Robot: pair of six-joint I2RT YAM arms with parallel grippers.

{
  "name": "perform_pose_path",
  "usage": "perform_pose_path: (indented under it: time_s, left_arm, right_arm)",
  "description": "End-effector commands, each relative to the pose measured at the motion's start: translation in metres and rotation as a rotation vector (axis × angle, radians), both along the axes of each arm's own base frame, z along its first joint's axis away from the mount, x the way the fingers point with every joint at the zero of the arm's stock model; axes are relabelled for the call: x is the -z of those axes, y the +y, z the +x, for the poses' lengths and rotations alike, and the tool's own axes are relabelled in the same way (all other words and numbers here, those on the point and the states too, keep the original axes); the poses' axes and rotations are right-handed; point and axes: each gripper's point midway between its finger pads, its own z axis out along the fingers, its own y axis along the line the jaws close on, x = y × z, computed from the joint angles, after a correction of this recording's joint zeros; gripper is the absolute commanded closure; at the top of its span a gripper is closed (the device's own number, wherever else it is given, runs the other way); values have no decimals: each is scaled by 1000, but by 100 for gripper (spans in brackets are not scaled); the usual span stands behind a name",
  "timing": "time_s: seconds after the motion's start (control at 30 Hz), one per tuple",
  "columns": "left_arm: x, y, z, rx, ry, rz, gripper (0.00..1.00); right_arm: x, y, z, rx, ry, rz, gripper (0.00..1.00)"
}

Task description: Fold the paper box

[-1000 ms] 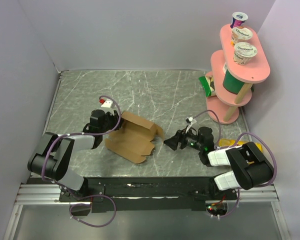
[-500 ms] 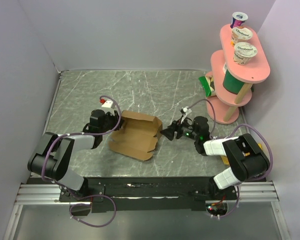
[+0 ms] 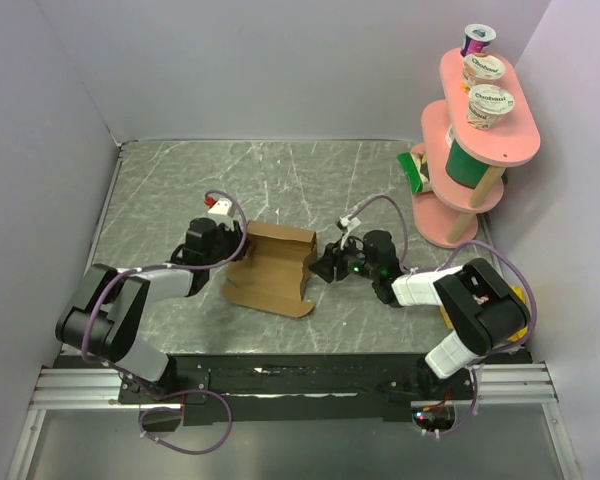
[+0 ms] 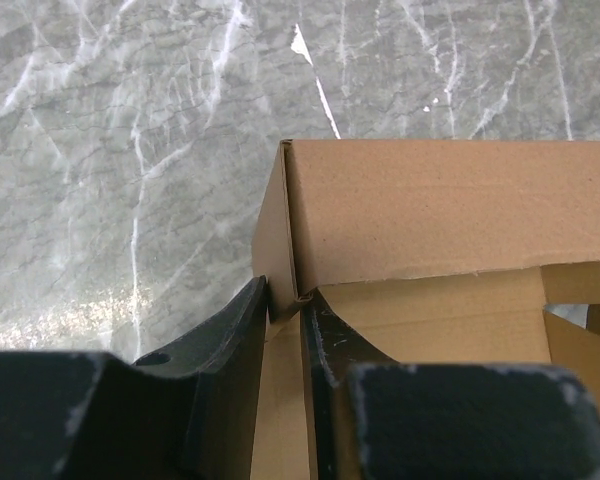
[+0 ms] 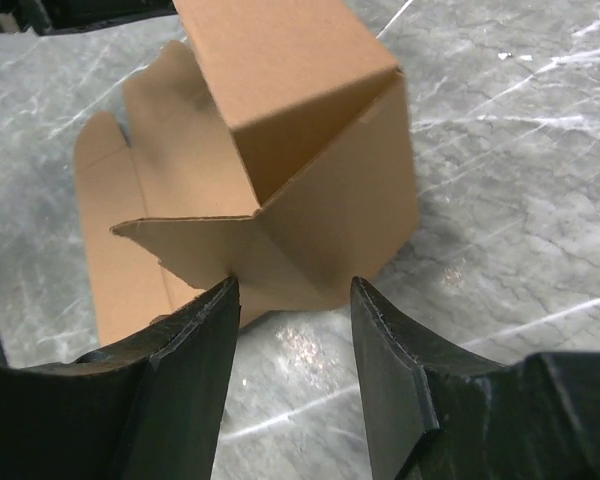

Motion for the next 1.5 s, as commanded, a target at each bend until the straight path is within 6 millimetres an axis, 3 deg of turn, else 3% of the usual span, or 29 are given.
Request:
perform_pose_path:
  time_s: [0.0, 0.13, 0.53, 0.97, 1.13, 1.33, 1.47]
  left_arm:
    - [-9, -4, 1, -39, -17, 31, 75]
    - [-3, -8, -2, -52, -13, 72, 75]
    - [2, -13, -8, -68, -20, 107, 75]
    - [2, -22, -9, -15, -22, 130, 75]
    - [1, -21, -7, -22, -19, 138, 75]
    - [-1, -19, -2, -59, -7, 137, 75]
    - [3, -11, 0, -134, 58, 147, 76]
  right_arm:
    - [-15, 12, 22, 65, -71, -21, 45]
    - [-13, 18, 30, 101, -67, -24, 44]
    - [-6, -4, 60, 303, -64, -81, 37]
    - [-39, 12, 84, 190, -255, -69, 36]
    - [-44, 7, 98, 166, -278, -85, 31]
    - [-39, 9, 99, 98, -220, -50, 33]
    - [-42, 10, 81, 70, -162, -22, 21]
